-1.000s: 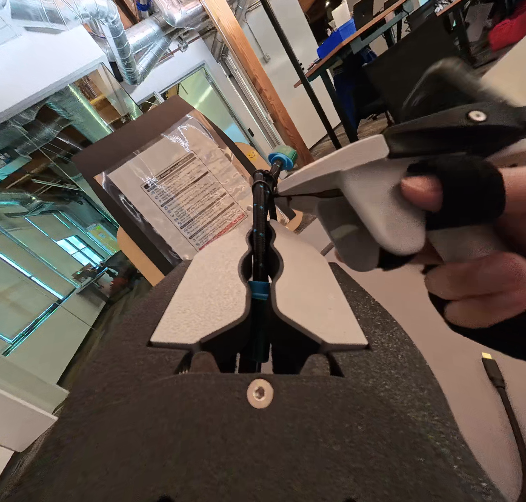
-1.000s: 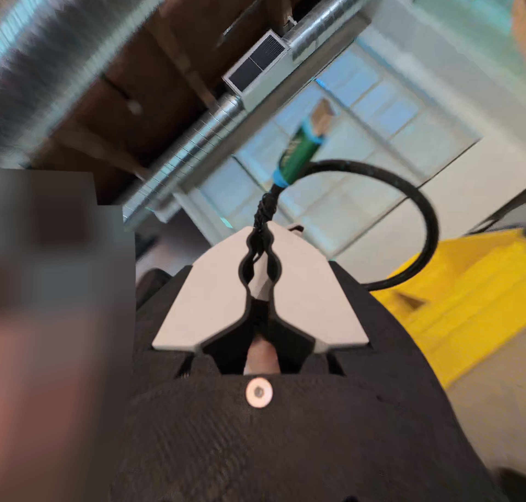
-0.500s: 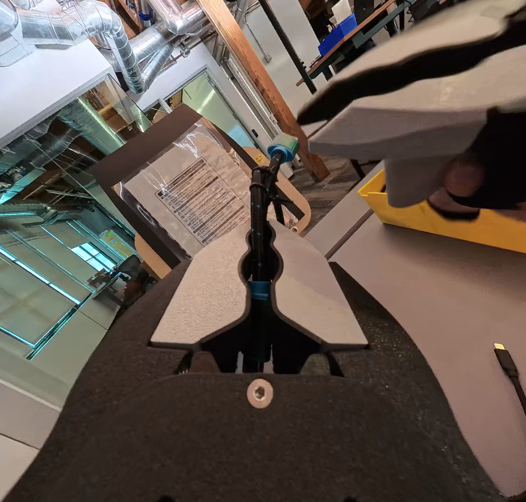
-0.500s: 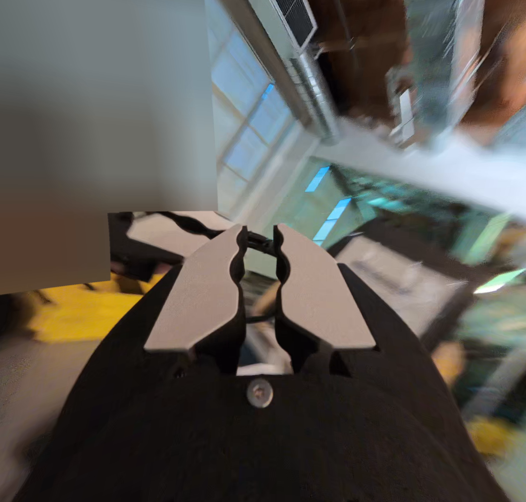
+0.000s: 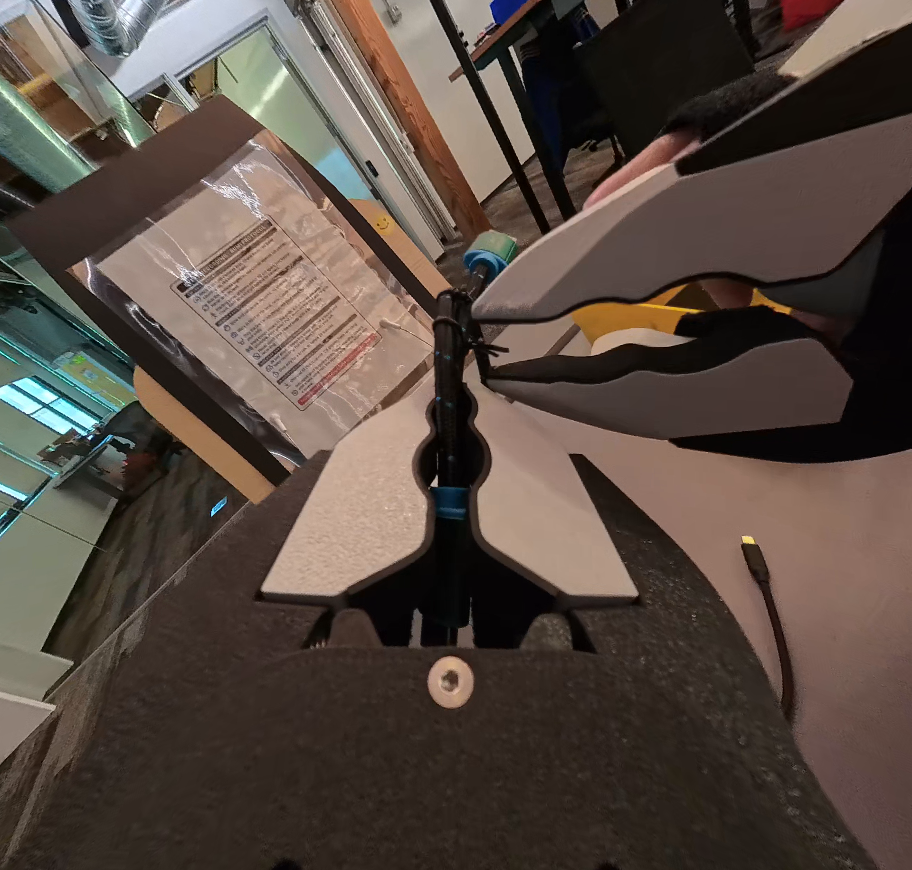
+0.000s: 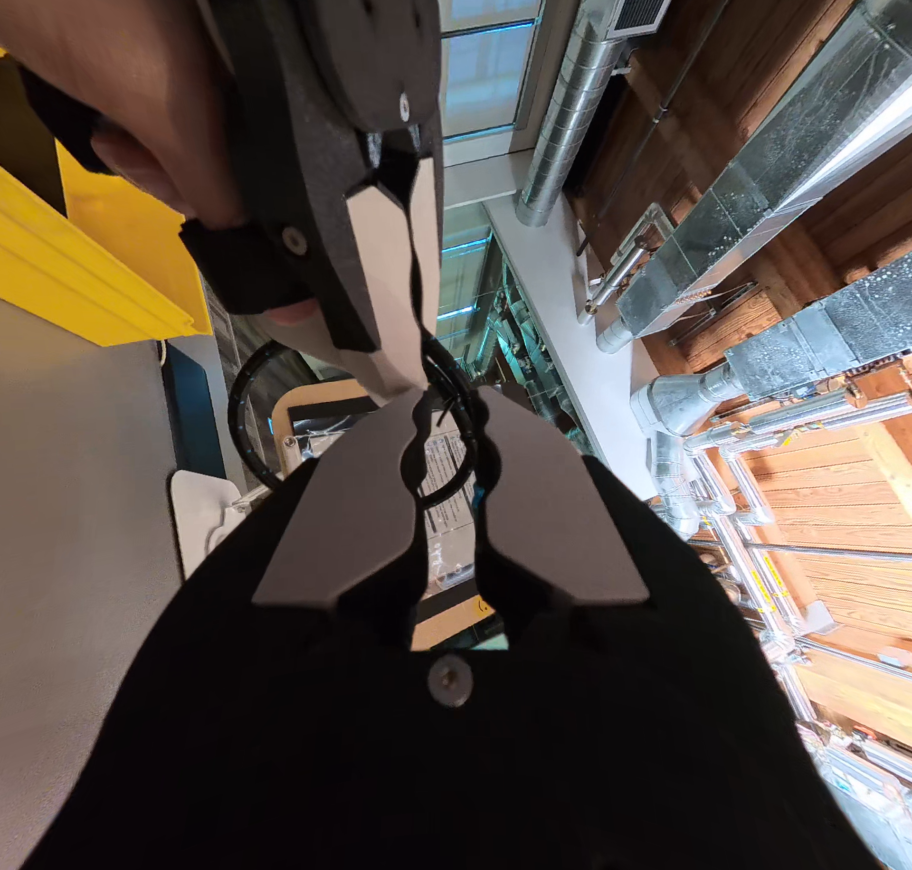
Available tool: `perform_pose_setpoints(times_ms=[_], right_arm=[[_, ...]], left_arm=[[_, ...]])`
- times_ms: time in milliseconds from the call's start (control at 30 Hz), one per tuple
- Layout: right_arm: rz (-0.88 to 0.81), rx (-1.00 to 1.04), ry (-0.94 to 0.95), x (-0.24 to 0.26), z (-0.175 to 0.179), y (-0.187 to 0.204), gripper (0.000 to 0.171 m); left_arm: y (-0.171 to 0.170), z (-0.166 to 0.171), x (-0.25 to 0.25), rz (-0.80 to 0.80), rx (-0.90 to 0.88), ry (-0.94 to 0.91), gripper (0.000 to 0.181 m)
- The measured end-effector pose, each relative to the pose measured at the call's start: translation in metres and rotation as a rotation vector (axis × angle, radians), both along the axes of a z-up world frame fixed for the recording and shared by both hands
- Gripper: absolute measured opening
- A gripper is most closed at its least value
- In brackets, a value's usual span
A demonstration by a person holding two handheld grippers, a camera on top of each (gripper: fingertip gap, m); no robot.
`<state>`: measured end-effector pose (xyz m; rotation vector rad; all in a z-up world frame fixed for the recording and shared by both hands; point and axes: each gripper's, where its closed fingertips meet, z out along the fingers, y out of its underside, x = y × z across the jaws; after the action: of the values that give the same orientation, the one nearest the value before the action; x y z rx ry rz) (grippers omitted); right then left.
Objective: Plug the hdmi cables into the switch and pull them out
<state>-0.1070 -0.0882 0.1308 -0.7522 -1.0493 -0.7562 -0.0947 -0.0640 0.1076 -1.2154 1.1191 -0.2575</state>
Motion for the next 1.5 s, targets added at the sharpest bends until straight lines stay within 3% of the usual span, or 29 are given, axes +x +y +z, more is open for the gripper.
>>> perform_pose_setpoints(times_ms=[133, 333, 500, 767, 967, 1133, 1367, 1500], right_arm=[[0.025, -0.006, 0.033, -0.003, 0.001, -0.002, 0.0], [0.07, -0.011, 0.108, 0.001, 0.01, -0.007, 0.001], [0.071, -0.079, 0.103, -0.005, 0.003, -0.003, 0.019], [0.011, -0.014, 0.059, -0.002, 0.002, 0.001, 0.007], [0.051, -0.036, 0.144, 0.001, 0.009, -0.001, 0.002], [0.291, -0.322, 0.453, 0.002, 0.015, -0.001, 0.002], [0.931, -1.101, 1.028, -0.001, 0.016, 0.001, 0.001], [1.224, -1.387, 1.261, 0.001, 0.017, 0.004, 0.001]], left_arm=[[0.003, -0.001, 0.0, 0.008, 0.001, 0.007, 0.005], [0.004, 0.003, -0.003, 0.019, 0.013, -0.006, 0.004], [0.004, 0.003, -0.003, 0.015, 0.007, -0.013, 0.004], [-0.001, 0.001, 0.0, -0.03, -0.053, -0.022, 0.005], [-0.001, 0.003, -0.001, -0.019, -0.022, -0.02, 0.005], [0.0, 0.01, -0.005, -0.012, 0.031, -0.038, 0.005], [0.002, 0.019, -0.01, 0.04, 0.158, -0.039, 0.005], [0.003, 0.02, -0.01, 0.019, 0.147, -0.057, 0.005]])
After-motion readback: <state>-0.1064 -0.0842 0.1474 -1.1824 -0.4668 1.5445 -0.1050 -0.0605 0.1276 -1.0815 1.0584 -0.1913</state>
